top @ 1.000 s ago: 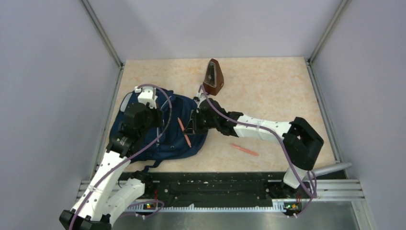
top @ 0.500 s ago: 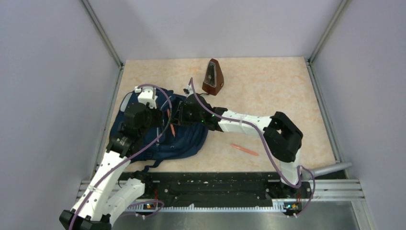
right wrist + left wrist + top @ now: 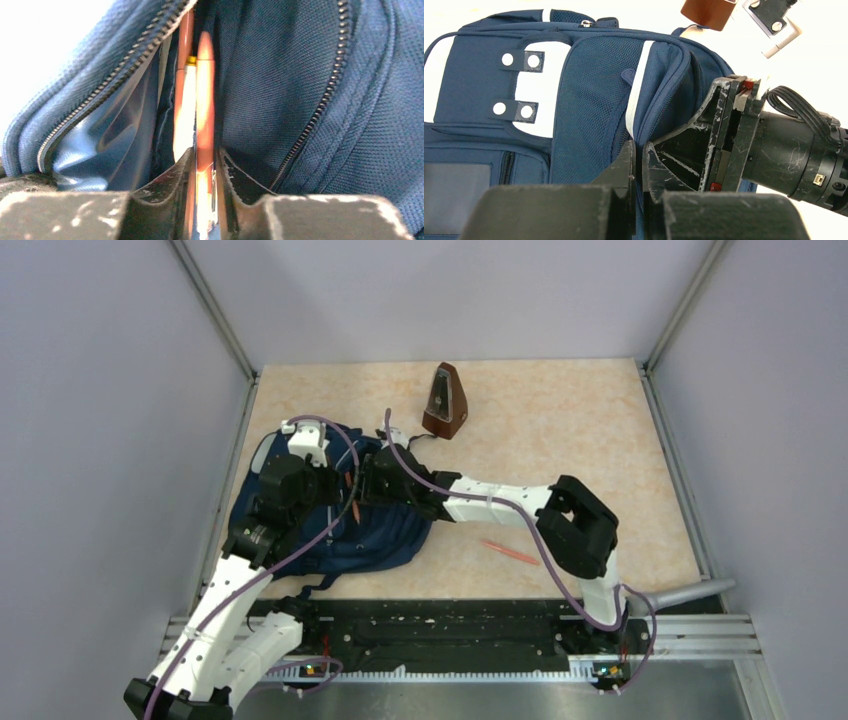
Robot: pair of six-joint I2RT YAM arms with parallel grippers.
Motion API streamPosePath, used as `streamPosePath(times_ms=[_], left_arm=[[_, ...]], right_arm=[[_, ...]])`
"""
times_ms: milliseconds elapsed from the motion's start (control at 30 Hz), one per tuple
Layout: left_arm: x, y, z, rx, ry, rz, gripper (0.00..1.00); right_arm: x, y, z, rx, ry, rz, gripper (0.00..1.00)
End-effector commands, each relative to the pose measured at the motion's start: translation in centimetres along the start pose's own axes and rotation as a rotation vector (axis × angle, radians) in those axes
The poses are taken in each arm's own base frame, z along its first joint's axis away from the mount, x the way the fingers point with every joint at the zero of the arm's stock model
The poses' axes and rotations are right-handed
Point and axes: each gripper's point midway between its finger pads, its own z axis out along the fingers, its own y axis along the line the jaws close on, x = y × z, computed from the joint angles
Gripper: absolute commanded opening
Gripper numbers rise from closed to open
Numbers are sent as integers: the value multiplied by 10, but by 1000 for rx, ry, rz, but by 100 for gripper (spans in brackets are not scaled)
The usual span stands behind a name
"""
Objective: Pack the student bag
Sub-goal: Place the stationery in the student bag.
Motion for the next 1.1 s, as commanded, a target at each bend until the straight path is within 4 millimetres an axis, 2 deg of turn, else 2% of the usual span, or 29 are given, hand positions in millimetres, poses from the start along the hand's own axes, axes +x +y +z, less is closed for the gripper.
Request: streamPosePath(times_ms=[0,133,367,533,600,733,867,1067], left_arm=[[-38,-5,-10,22,-146,-13,0],[-38,-5,-10,21,-146,-13,0],[-37,-4,-9,17,-143,-12,0],[-37,-3,-9,10,-145,-12,0],[-37,-2,-9,4,-146,-11,0],[-36,-1,-8,1,-141,-9,0],[-33,1,-5,-12,-129,-5,0],[-31,5,-2,-34,-120,0,0]], right_arm=[[-14,24,1,-46,-74,-49,26],[-16,27,-4,-59,-95,-74,36],[-28,34,-20,-79,-153,-131,37],[-41,39,-50,-86,-222,-228,37],[-46,32,-66,-59,-256,-257,37],[-52,1,-103,44,-299,-322,37],[-48,-38,-138,165,-286,-385,39],[-31,-126,-170,354,-142,-337,39]])
